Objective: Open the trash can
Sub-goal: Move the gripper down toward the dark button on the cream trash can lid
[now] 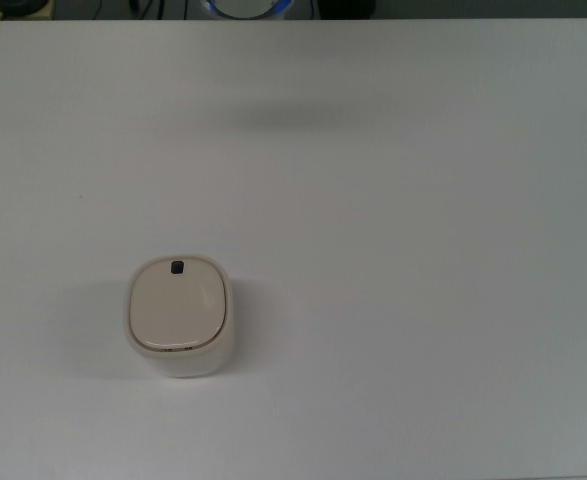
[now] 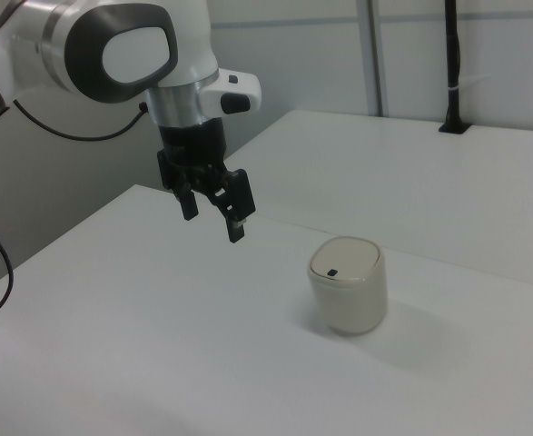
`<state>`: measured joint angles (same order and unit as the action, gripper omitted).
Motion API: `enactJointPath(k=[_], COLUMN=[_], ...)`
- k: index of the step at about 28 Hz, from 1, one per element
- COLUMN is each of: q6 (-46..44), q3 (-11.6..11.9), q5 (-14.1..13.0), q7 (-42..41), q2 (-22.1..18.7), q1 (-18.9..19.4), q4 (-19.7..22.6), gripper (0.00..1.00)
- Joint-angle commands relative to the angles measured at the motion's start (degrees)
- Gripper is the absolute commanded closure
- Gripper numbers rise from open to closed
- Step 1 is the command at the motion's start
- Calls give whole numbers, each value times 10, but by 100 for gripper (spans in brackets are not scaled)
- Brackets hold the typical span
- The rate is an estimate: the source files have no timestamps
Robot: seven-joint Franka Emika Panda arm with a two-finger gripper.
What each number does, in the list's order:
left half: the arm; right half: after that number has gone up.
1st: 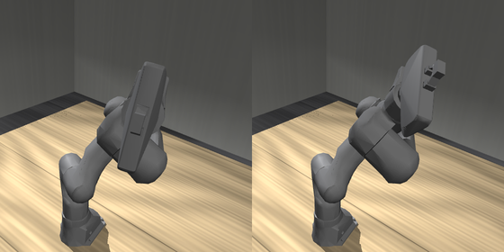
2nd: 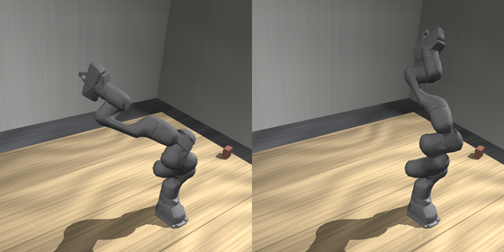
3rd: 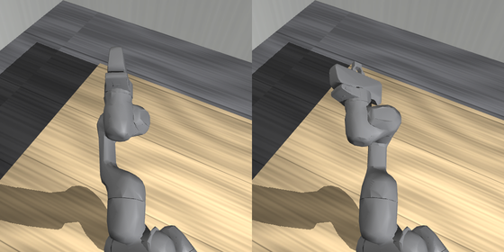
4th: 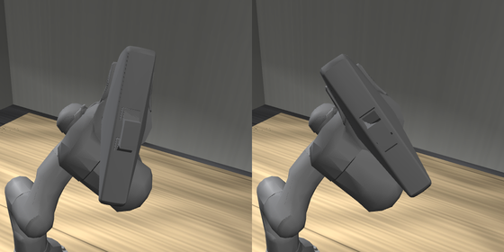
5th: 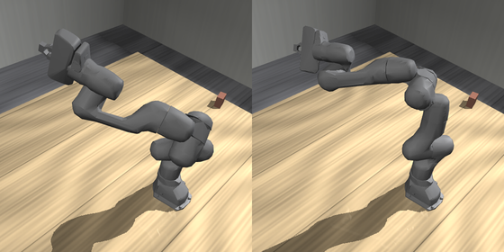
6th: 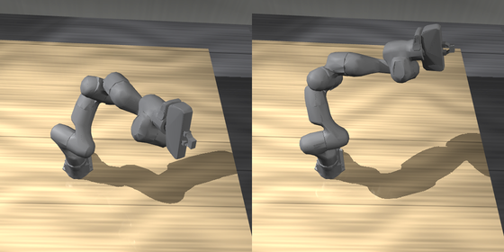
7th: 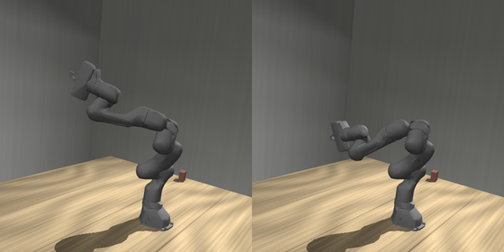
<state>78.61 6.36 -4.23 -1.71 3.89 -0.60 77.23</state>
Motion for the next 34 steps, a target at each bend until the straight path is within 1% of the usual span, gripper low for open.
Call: enactJointPath(k=[1, 2, 4, 6, 7, 11, 12, 13, 16, 20, 33, 34], q6=[35, 39, 44, 56, 71, 90, 98, 102, 121, 149, 203, 214], q3=[1, 1, -2, -6, -6, -6, -6, -6, -6, -11, -12, -12], q5=[12, 14, 18, 18, 19, 17, 16, 16, 14, 15, 17, 16], q7=[-26, -25, -26, -24, -22, -17, -13, -9, 7, 17, 15, 17], q2=[13, 16, 24, 33, 40, 54, 57, 58, 62, 73, 119, 129], q1=[3, 3, 3, 3, 3, 3, 3, 3, 3, 3, 3, 4], q4=[2, 2, 2, 2, 2, 2, 2, 2, 2, 2, 0, 0], gripper=[0, 0, 7, 17, 29, 58, 73, 81, 99, 100, 100, 100])
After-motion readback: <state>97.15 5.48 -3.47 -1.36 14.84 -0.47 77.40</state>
